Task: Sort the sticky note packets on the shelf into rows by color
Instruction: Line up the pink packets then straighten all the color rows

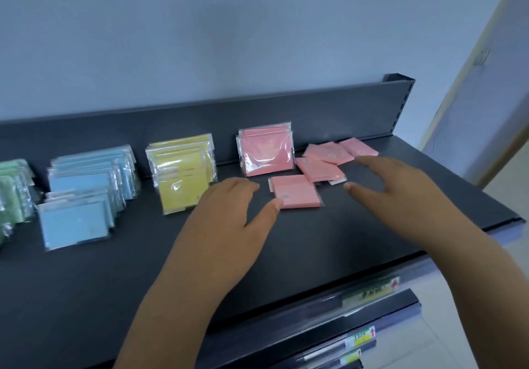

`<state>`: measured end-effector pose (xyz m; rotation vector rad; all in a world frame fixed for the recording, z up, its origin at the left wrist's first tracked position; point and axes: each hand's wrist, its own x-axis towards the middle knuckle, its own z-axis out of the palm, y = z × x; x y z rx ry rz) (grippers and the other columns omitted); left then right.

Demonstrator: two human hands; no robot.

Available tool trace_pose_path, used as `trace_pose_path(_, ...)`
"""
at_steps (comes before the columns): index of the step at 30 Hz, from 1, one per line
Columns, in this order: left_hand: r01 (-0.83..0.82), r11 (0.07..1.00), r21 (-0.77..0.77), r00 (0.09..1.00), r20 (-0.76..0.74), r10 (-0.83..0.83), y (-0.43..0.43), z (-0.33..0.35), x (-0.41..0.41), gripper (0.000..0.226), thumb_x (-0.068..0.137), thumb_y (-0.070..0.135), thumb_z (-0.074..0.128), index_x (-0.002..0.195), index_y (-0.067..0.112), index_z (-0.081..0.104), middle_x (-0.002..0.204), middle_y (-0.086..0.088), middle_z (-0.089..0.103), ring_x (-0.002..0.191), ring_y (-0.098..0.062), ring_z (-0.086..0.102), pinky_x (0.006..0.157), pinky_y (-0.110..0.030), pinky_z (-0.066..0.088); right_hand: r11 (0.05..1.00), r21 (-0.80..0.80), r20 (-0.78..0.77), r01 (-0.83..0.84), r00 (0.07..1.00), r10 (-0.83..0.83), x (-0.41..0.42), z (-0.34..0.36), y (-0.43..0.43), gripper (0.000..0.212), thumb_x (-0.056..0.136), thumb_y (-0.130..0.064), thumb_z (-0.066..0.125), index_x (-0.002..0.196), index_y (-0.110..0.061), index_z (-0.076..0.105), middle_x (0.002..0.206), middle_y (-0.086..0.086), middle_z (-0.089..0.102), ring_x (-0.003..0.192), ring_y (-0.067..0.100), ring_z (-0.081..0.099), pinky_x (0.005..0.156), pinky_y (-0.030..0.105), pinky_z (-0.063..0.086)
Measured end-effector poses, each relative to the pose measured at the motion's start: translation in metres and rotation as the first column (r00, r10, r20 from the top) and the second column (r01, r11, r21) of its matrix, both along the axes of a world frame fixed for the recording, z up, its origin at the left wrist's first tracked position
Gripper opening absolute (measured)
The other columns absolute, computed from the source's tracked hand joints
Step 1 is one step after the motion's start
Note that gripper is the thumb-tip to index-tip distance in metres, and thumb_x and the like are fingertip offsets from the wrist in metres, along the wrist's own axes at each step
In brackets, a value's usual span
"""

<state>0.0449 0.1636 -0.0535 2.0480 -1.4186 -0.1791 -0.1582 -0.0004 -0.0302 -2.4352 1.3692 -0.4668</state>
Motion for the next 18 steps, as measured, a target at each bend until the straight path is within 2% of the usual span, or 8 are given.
trace_pose_path(3,0.027,0.999,0.025,1.000,-0.005,-0.027,-0.023,0.010,-0.011,0.050,0.097,0.059,0.047,0.137,0.029,0.056,0.136,0.019,0.052,0.128,-0.003,0.043,0.098,-0.019,0.032,0.999,0.030,0.008,-0.011,1.000,0.011,-0.002,0.001,-0.020,0.064,0.096,-0.053,0.059,0.154,-0.030,0.044,0.158,-0.005,0.045,0.139,0.020,0.046,0.108,0.035,0.038)
trace_pose_path(8,0.019,0.995,0.094,1.000,0.012,-0.020,-0.072,0.029,-0.019,0.041,0.099,0.053,0.051,0.125,0.023,0.063,0.128,0.008,0.059,0.115,-0.014,0.054,0.096,-0.035,0.046,0.991,0.126,0.017,-0.044,0.999,0.042,0.008,0.004,-0.049,0.063,0.095,-0.052,0.062,0.152,-0.031,0.046,0.158,-0.008,0.045,0.140,0.016,0.045,0.104,0.031,0.037)
trace_pose_path(11,0.080,0.987,0.138,0.995,-0.077,-0.070,-0.104,0.028,-0.025,0.041,0.098,0.051,0.054,0.129,0.026,0.062,0.130,0.009,0.060,0.110,-0.013,0.058,0.093,-0.035,0.049,0.973,0.228,-0.050,-0.045,0.997,0.058,0.014,0.005,-0.064,0.058,0.093,-0.052,0.064,0.145,-0.029,0.055,0.154,-0.008,0.050,0.138,0.015,0.048,0.106,0.030,0.038)
trace_pose_path(13,0.095,0.980,0.175,0.987,-0.147,-0.069,-0.124,0.021,-0.027,0.045,0.096,0.050,0.056,0.133,0.026,0.059,0.131,0.007,0.060,0.112,-0.014,0.058,0.090,-0.033,0.047,0.964,0.266,-0.082,-0.033,0.995,0.056,0.020,0.002,-0.077,0.040,0.091,-0.053,0.064,0.120,-0.027,0.070,0.131,-0.003,0.067,0.116,0.017,0.062,0.099,0.034,0.048)
trace_pose_path(15,0.078,0.966,0.245,0.991,-0.120,-0.050,-0.143,0.014,-0.027,0.045,0.096,0.048,0.057,0.130,0.020,0.060,0.123,0.001,0.063,0.107,-0.019,0.059,0.083,-0.033,0.046,0.943,0.329,-0.055,-0.047,0.996,0.069,0.025,-0.001,-0.092,0.034,0.090,-0.050,0.065,0.091,-0.017,0.070,0.100,0.008,0.073,0.088,0.020,0.068,0.090,0.043,0.055)
trace_pose_path(16,0.057,0.960,0.276,0.996,-0.079,-0.037,-0.151,0.011,-0.027,0.043,0.096,0.046,0.058,0.127,0.016,0.061,0.117,-0.002,0.064,0.104,-0.022,0.059,0.081,-0.034,0.047,0.924,0.376,-0.014,-0.068,0.997,0.079,0.026,-0.002,-0.099,0.035,0.092,-0.046,0.065,0.085,-0.012,0.066,0.091,0.013,0.072,0.082,0.022,0.069,0.086,0.045,0.058)
trace_pose_path(18,0.001,0.959,0.284,0.999,-0.031,0.009,-0.163,0.007,-0.030,0.035,0.098,0.042,0.057,0.114,0.011,0.063,0.107,-0.005,0.065,0.102,-0.027,0.060,0.078,-0.035,0.047,0.861,0.497,0.104,-0.111,0.992,0.068,0.029,-0.001,-0.108,0.033,0.095,-0.039,0.065,0.088,-0.007,0.067,0.087,0.014,0.071,0.083,0.026,0.073,0.081,0.041,0.062)
